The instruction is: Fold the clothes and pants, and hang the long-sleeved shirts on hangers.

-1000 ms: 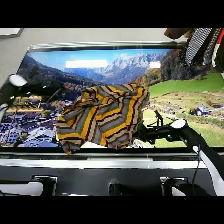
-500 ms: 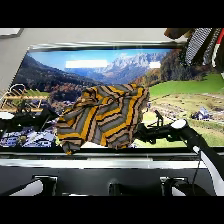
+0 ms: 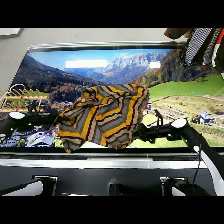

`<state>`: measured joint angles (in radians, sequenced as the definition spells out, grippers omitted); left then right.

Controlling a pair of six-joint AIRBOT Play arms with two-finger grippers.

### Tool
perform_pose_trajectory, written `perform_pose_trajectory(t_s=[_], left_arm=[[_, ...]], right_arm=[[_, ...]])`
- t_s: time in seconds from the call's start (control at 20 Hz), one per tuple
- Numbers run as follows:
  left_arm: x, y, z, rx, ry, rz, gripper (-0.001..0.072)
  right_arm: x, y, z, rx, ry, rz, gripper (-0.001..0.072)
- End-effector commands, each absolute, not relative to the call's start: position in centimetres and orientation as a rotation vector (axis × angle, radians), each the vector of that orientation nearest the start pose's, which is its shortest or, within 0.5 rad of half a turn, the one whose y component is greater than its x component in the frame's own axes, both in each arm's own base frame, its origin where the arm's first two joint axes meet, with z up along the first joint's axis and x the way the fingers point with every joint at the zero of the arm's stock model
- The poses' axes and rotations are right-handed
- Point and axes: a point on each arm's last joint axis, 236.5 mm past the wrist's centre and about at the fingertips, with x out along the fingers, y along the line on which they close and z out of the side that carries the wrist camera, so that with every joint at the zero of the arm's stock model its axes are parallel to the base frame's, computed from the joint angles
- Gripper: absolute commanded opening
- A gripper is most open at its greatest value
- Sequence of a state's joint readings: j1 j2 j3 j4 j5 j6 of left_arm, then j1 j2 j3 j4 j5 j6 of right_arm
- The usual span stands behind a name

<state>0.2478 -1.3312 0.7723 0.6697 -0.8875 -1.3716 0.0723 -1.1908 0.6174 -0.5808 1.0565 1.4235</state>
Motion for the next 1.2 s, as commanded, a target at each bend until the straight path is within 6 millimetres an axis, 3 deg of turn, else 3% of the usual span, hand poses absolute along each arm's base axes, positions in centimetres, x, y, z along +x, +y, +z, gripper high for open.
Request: perform_pose_trajectory(t_s=[0.0,0.1,0.2,0.3,0.45,0.55,0.7,0.9,1.0,1.15], left_arm=[[41.8,-5.6,0.9,-0.906,1.058,-0.200,0.0025],[44.7,-5.5,9.0,-0.834,0.920,-0.292,0.0025],[46.3,-5.7,18.3,-0.748,0.766,-0.377,0.0025],[46.2,-5.9,28.1,-0.682,0.587,-0.429,0.0025],[42.6,-6.6,41.5,-0.611,0.318,-0.478,0.0026],[38.5,-7.5,47.3,-0.559,0.191,-0.507,0.0026],[32.0,-7.6,52.2,-0.505,0.056,-0.456,0.0026],[25.2,-4.5,54.9,-0.454,-0.074,-0.240,0.0026],[23.1,-3.3,55.6,-0.454,-0.118,-0.174,0.0027],[23.2,-3.2,55.5,-0.458,-0.115,-0.169,0.0027]], right_arm=[[31.3,20.2,1.7,0.885,1.343,0.524,0.0034],[36.2,19.0,8.2,0.779,1.182,0.512,0.0034],[40.0,17.0,16.2,0.662,0.997,0.464,0.0034],[41.8,14.5,25.3,0.552,0.794,0.402,0.0034],[40.1,10.7,38.0,0.385,0.505,0.322,0.0035],[36.6,8.7,43.8,0.295,0.370,0.281,0.0035],[29.5,7.7,48.6,0.272,0.229,0.281,0.0036],[20.5,7.3,51.8,0.257,0.112,0.311,0.0036],[18.3,7.2,52.5,0.255,0.078,0.317,0.0037],[19.0,7.5,51.2,0.297,0.143,0.316,0.0037]])
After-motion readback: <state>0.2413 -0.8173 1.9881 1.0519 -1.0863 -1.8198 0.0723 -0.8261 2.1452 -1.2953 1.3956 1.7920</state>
